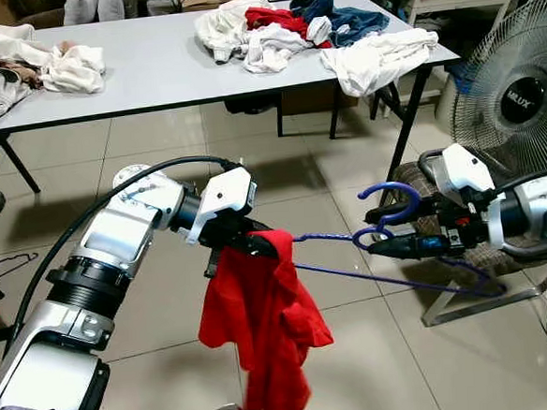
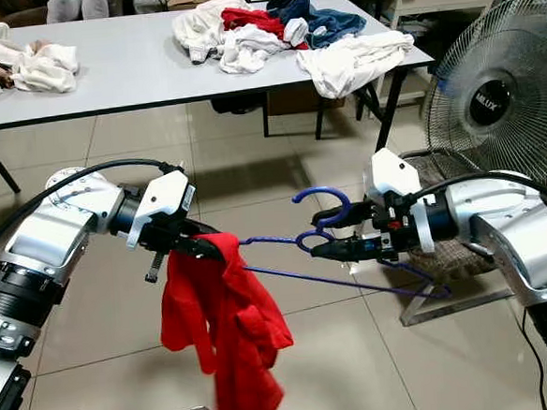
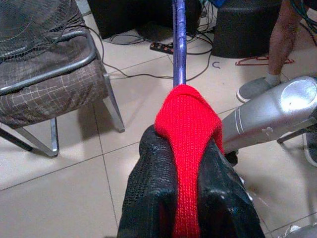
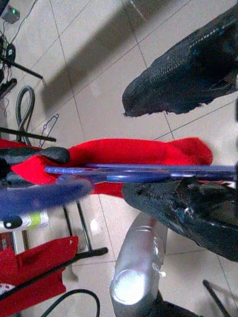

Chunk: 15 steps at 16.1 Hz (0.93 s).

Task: Hang hanger

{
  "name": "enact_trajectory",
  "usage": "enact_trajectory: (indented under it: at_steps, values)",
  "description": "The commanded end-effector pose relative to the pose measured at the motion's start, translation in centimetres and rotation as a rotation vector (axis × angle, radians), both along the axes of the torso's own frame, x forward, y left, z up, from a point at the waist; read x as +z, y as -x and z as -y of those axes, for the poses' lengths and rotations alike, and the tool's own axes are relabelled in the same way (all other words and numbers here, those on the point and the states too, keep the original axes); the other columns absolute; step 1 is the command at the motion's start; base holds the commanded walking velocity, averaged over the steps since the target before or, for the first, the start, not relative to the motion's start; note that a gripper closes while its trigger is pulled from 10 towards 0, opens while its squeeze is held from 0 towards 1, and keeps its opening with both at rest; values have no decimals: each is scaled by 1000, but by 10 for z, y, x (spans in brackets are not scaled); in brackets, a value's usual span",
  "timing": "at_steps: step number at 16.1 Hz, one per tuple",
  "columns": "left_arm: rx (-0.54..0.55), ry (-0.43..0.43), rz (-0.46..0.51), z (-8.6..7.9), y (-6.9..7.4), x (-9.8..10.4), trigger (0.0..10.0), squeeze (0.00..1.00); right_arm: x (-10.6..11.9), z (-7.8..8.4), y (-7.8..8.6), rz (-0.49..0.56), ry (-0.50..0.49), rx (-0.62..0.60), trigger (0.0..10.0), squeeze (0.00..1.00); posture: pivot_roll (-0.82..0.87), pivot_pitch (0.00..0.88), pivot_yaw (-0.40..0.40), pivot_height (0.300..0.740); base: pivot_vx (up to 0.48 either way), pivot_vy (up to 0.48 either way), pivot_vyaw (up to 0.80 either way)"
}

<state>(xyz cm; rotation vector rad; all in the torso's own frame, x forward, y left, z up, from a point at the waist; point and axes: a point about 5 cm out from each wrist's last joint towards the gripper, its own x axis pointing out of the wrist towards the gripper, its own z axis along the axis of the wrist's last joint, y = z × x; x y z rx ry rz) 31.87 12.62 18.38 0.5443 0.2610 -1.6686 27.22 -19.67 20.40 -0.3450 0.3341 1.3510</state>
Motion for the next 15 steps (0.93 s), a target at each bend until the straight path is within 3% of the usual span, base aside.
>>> enact_trajectory:
  at_steps: [1,15]
  values:
    - [-25,10,44,5,-2,14,0,0,5,-3,-2,11,3,25,0,0,14,0,26,740,0,0,0]
    - [-26,16,82,6,-6,23,0,0,0,-4,-4,-4,6,-1,0,0,15,0,26,740,0,0,0]
